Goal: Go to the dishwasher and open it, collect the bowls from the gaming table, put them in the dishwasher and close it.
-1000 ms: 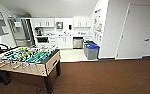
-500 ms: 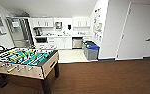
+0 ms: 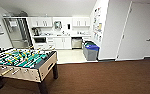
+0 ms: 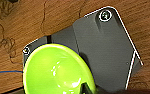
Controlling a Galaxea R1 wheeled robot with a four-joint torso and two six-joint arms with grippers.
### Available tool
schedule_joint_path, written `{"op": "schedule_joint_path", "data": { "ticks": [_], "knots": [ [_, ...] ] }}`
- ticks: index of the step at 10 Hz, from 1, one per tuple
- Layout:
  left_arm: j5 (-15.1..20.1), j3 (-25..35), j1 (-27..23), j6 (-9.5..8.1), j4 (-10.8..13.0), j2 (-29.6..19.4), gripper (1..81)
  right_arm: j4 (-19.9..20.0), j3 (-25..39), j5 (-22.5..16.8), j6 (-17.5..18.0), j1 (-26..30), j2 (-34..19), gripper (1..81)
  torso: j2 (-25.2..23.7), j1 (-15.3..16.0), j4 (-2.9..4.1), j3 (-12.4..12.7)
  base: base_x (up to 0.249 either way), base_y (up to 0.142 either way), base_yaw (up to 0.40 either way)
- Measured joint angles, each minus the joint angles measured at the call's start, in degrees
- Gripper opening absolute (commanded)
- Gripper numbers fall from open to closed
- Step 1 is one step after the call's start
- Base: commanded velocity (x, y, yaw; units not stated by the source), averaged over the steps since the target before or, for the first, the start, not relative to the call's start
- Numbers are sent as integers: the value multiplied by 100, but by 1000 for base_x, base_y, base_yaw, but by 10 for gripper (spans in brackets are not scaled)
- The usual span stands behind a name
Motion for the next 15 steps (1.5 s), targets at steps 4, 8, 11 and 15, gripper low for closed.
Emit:
{"op": "schedule_joint_path", "data": {
  "ticks": [4,8,11,15],
  "knots": [
    [-11,0,13,0,0,-2,10,0,0,-10,0,-12,17,10,0,-2,0,0,141,0,0],
    [-24,2,30,0,0,0,10,0,0,-13,0,-4,17,10,-2,-8,0,0,154,0,0],
    [-22,-5,-16,0,0,-5,10,0,2,-44,0,20,39,10,2,0,0,0,169,0,0],
    [-33,-5,41,0,0,-2,10,-5,0,-71,0,-11,37,10,-2,-6,0,0,175,0,0]
  ]
}}
